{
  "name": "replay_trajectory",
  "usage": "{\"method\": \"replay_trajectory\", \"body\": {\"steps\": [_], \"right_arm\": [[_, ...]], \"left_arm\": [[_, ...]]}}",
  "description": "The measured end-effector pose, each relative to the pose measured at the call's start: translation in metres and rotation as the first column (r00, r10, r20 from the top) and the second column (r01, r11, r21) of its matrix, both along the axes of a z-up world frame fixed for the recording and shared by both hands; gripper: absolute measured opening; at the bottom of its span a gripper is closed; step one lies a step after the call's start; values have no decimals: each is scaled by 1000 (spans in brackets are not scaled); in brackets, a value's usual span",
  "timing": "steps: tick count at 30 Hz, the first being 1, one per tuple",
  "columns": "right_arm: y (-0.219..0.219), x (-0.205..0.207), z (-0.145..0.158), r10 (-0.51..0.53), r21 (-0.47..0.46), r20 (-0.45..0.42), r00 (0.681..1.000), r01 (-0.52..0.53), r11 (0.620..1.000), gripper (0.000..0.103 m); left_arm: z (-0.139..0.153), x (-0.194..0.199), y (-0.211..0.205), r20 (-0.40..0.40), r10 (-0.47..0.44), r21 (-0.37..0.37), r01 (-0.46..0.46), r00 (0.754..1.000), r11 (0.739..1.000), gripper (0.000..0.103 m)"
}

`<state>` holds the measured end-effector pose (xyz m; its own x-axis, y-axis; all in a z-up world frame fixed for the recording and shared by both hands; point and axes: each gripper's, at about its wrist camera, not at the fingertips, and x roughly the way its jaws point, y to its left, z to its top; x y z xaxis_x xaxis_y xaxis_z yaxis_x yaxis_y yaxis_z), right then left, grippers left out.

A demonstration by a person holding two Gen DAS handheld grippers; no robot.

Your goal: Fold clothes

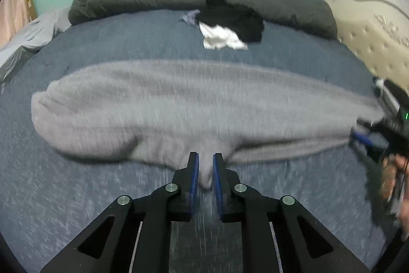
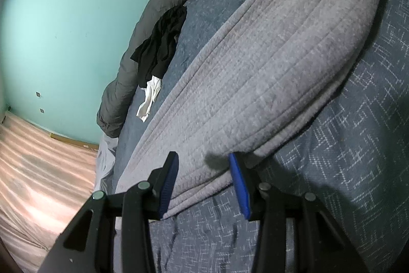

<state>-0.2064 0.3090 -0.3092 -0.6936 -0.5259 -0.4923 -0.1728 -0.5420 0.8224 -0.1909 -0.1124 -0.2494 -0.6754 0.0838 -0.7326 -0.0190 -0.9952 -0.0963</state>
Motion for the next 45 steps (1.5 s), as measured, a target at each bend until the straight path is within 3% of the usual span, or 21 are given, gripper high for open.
{"method": "replay_trajectory", "body": {"steps": [4,9,13,16,19,26,30,35,42,45], "right_arm": [[3,0,2,-6,-9,-4,1000,6,1000,42],[4,0,2,-6,-23,-1,1000,6,1000,42],[4,-1,2,-4,-32,-2,1000,4,999,42],[5,-1,3,-5,-37,-5,1000,5,999,42],[5,0,2,-4,-40,-1,1000,4,999,42],[7,0,2,-14,-37,0,1000,14,999,42],[10,1,1,-21,-45,4,1000,22,999,42],[20,4,-1,-46,-57,13,999,47,997,42],[23,4,0,-48,-61,10,999,48,997,42],[21,3,-2,-46,-57,14,999,47,997,42]], "left_arm": [[5,-31,-9,14,39,-4,-39,999,999,19],[-18,-63,-12,97,52,-10,-52,994,999,21],[-46,-61,-14,160,56,-16,-54,986,998,21],[-60,-53,-20,171,59,19,-63,983,998,20],[-60,-54,-24,184,70,50,-81,980,995,20],[-25,-63,-9,131,43,18,-46,990,999,25],[-34,-71,5,154,20,11,-22,988,1000,26],[-68,-67,10,215,20,-1,-20,976,1000,25],[-40,-65,10,157,39,32,-45,987,998,26],[-49,-69,14,190,19,24,-24,982,999,26]]}}
